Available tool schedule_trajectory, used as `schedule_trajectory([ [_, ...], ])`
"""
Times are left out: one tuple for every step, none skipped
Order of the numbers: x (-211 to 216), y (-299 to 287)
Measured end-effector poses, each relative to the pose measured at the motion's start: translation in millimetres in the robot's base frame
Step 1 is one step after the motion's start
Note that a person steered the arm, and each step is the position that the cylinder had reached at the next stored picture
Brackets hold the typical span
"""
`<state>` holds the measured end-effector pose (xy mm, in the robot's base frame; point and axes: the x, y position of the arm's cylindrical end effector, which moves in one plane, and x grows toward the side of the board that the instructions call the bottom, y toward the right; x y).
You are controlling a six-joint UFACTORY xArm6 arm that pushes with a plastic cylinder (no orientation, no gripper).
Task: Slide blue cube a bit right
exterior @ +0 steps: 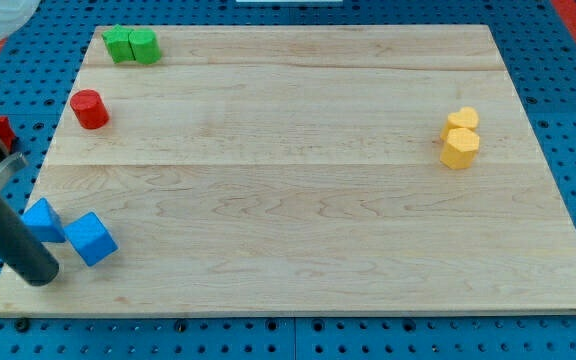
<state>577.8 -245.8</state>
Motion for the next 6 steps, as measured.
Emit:
schedule_trajectory([
  [-48,45],
  [-84,129],
  [-71,97],
  [-70,73],
  [-70,134],
  [-70,171],
])
